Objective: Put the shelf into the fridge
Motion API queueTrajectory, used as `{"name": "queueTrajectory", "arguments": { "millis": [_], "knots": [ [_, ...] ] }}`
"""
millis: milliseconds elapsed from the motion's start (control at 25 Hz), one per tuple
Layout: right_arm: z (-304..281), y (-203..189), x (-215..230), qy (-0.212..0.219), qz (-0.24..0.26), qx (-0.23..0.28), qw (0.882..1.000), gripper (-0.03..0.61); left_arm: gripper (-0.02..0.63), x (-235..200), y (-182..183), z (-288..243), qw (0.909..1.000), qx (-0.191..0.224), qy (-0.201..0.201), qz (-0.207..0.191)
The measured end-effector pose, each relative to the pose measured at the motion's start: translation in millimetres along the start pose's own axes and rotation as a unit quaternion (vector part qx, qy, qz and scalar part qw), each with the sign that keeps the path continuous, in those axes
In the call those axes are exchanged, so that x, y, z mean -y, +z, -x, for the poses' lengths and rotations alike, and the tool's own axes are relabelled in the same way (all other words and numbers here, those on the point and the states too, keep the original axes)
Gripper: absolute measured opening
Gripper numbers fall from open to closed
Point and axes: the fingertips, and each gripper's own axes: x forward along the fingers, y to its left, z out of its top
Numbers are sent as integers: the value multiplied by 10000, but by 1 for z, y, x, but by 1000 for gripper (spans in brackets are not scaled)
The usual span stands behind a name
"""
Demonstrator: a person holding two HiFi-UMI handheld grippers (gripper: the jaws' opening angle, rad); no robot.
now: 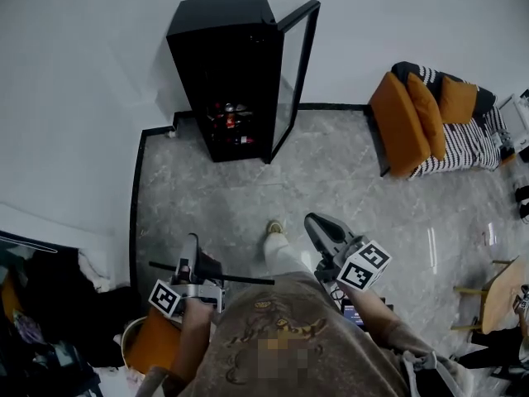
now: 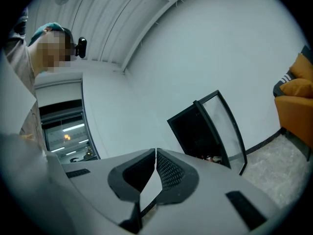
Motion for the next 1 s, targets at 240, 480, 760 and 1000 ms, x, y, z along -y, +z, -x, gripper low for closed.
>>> {"name": "queueTrajectory", "arguments": {
  "millis": [240, 480, 760, 1000],
  "knots": [
    [-31, 15, 29, -8, -141, -33, 9999, 23, 15, -4, 3, -42, 9999, -12, 62, 81],
    [-60, 36, 55, 102, -260, -66, 9996, 23, 15, -8, 7, -87, 9999, -14, 143, 89],
    [-92, 65, 90, 243, -201, -158, 9994, 23, 15, -12, 7, -144, 9998, 75, 142, 88],
    [-118, 93, 126, 427, -120, -233, 9987, 23, 15, -17, 9, -193, 9996, 250, 117, -2]
  ]
}}
